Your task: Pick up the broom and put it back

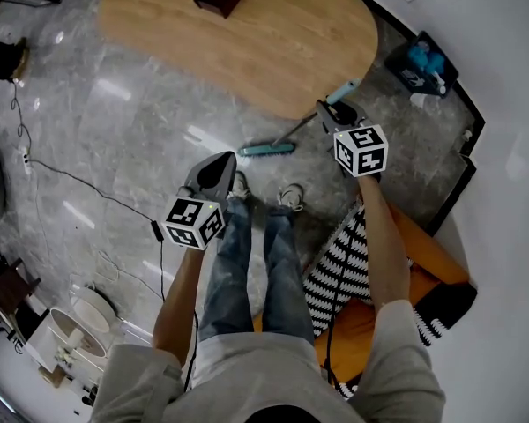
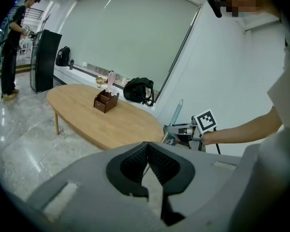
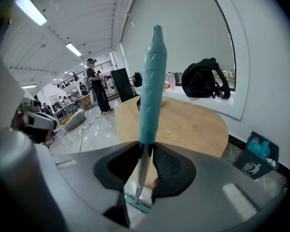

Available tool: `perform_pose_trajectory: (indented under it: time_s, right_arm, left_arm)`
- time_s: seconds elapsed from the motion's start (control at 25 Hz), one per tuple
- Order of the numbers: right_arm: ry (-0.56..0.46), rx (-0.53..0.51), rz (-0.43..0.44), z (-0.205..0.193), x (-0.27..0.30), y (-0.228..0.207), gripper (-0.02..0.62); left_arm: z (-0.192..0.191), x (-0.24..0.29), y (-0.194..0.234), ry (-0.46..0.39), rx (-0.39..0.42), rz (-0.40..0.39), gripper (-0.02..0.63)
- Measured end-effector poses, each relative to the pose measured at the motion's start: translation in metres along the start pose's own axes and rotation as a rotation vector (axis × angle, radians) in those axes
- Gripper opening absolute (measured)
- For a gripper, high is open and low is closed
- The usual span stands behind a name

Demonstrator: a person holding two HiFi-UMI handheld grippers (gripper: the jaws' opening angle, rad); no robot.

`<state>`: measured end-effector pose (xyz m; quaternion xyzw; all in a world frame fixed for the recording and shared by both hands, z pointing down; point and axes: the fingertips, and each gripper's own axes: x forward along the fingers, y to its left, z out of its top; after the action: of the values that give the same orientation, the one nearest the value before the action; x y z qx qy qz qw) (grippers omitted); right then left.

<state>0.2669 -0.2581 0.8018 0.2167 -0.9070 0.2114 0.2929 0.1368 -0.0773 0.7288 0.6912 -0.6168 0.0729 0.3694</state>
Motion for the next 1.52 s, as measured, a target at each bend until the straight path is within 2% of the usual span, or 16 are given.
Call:
perform_pose_trajectory:
  time_s: [0.32,0.6,1.04,1.28,1.52]
  right_arm:
    - [-0.013,-0.042,-0.016,-0.002,0.0,-0.005,0.104]
    - [-0.013,0.005,-0.015,-0.006,-0.002,-0.013,0.16]
    - [-0.051,0.034,-0.028,-0.006,-0.011,-0.01,0.181]
    - [-0.089,0.085,-0.108,-0.01,-0.039,-0.011,0.167]
    - [-0.153,0.132,-0.254,-0.007,-0.088,-0.007,0.067]
  left_arm:
    - [-0.007,0.004,0.0,0.005,-0.009,-0.005,0.003]
    - [-0.007,0.006,-0.001,0.009,-0.01,-0.01,0.003]
    - [-0.003,0.009,-0.007,0.002,0.001,-0.02,0.003]
    - [0.011,0.005,-0.011,-0.017,0.02,-0.024,0.003]
    - [0.036,-0.004,-0.022,-0.042,0.057,-0.04,0.003]
